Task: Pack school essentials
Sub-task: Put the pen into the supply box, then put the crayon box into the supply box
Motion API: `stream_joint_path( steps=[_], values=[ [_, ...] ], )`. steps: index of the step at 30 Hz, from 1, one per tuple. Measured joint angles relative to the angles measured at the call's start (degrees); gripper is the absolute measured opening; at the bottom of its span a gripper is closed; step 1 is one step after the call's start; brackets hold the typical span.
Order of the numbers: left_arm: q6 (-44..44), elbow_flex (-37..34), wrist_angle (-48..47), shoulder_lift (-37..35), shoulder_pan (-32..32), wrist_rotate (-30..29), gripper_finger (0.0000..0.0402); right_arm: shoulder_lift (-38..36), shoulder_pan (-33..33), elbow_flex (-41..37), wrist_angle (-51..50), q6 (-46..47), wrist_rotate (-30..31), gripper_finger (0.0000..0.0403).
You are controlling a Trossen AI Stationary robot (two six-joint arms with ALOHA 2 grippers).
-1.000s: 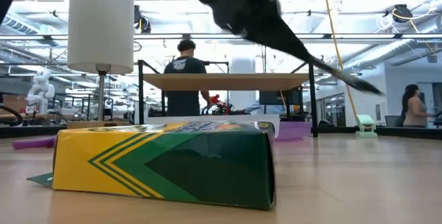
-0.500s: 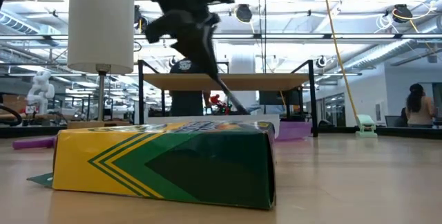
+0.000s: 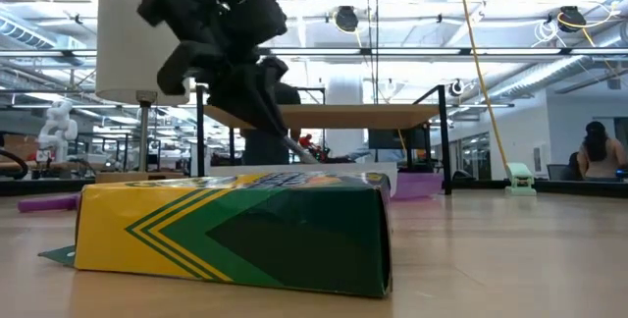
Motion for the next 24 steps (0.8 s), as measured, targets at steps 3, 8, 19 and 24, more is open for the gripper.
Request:
stream_joint_path(
  steps=[3,8,19,24],
  values=[
    [3.0,-2.3,2.7,0.3,2.2,5.8,0.0058,0.4,0.0,0.0,0.4,0.1,0.0,0.0183],
    [2.8,-4.4,5.0,0.5,5.1,5.4,0.0061,0.4,0.0,0.0,0.4,0.3,0.1,0.0183],
    [-0.2,-4.8,4.5,0.5,5.4,-1.3,0.0143,1.3,0.0,0.0,0.4,0.1,-0.1,0.0183],
    [-0.2,-4.8,3.4,0.2,2.9,-6.1,0.0226,1.3,0.0,0.0,0.4,0.0,-0.1,0.0183]
  ],
)
